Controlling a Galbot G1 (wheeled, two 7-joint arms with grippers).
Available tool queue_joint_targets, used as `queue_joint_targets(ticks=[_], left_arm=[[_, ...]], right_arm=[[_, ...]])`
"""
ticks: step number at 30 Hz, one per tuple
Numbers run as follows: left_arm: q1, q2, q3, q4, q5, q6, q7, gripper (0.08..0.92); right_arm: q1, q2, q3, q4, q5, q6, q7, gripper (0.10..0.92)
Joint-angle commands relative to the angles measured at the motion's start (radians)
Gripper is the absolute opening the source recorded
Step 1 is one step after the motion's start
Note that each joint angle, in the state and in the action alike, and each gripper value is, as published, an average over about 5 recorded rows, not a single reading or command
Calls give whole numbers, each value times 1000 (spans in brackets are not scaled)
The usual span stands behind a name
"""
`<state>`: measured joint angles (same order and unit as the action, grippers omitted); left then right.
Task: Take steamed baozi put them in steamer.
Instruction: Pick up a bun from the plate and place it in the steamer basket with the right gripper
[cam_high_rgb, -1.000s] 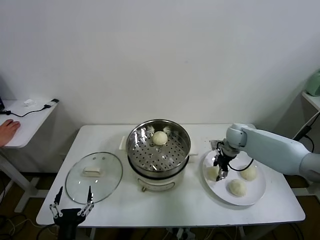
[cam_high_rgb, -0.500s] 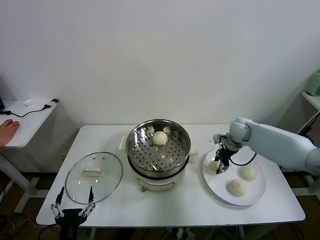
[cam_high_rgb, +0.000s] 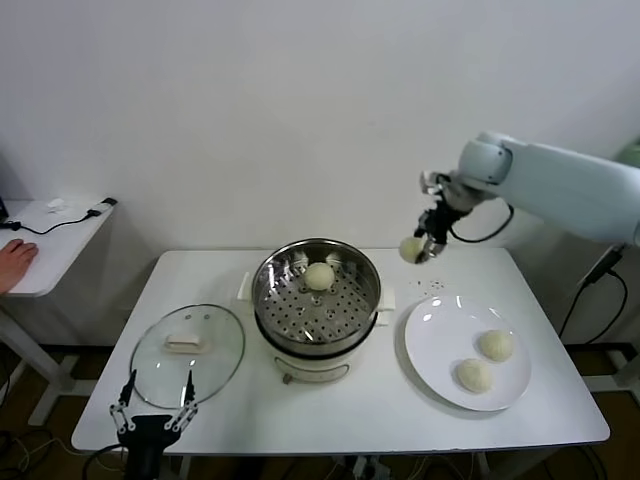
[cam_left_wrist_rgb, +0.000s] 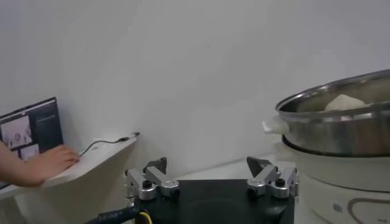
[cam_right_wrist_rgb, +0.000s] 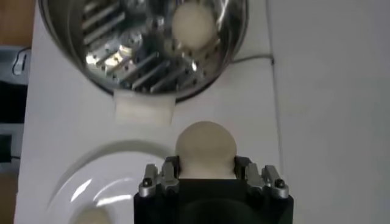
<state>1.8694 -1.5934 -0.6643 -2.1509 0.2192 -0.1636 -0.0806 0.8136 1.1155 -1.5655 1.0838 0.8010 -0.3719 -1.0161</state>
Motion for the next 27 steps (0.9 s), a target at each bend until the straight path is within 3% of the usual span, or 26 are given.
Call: queue_joint_targets(ticks=[1,11,27], left_arm=[[-1,14,15,-9,33,-18,-1,823],[0,27,15,-8,23,-14,-1,823],[-8,27,15,23,20,-13,0,823]], right_arm=[[57,231,-13,2,182,-83,84,585],[-117,385,6,-48,156,-144,173,585],[-257,416,-13,-75,95,-167,198,592]])
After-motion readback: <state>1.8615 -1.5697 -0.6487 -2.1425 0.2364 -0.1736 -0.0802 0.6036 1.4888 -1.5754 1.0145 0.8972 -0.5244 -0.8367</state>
